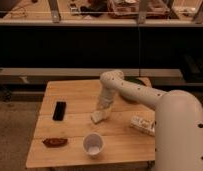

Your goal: Wipe the white sponge on the table

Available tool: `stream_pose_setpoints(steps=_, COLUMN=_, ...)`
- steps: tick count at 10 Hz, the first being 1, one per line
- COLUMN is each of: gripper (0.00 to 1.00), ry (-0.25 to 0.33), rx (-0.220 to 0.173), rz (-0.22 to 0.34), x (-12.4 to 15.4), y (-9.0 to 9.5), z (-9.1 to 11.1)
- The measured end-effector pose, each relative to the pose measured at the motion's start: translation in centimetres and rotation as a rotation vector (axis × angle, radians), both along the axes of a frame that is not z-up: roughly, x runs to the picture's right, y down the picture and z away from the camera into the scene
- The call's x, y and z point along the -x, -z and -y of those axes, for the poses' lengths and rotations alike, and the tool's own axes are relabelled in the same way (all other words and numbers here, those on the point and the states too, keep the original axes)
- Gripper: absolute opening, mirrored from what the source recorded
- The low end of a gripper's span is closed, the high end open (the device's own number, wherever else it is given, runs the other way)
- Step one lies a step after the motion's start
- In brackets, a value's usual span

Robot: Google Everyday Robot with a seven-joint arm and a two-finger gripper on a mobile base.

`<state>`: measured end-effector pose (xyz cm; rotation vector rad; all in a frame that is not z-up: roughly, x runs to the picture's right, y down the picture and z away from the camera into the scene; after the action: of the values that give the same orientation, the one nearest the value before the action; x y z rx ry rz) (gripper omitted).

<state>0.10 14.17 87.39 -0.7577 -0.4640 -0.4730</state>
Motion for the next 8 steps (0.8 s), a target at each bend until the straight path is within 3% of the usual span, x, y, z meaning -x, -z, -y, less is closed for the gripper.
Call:
stream_pose_setpoints(steps=2, gripper=0.41, ry=0.022, rx=-0.016, rz=0.07, x=3.6, y=1.6, z=-1.1)
stream_pose_setpoints(steps=5, gripper=0.41, ry=0.041, rx=-0.03, rz=0.17, x=9.7, y=1.9, z=-1.9)
stream_pose_setpoints(steps=7, gripper=0.41, ry=0.031, rx=-0.055, rz=0.213, x=12.7, y=1.1, z=-0.5)
stream_pose_setpoints(steps=8, gripper=0.41, ry=0.026, rx=-0.078, rz=0.222, x=13.6, y=0.1, z=1.1)
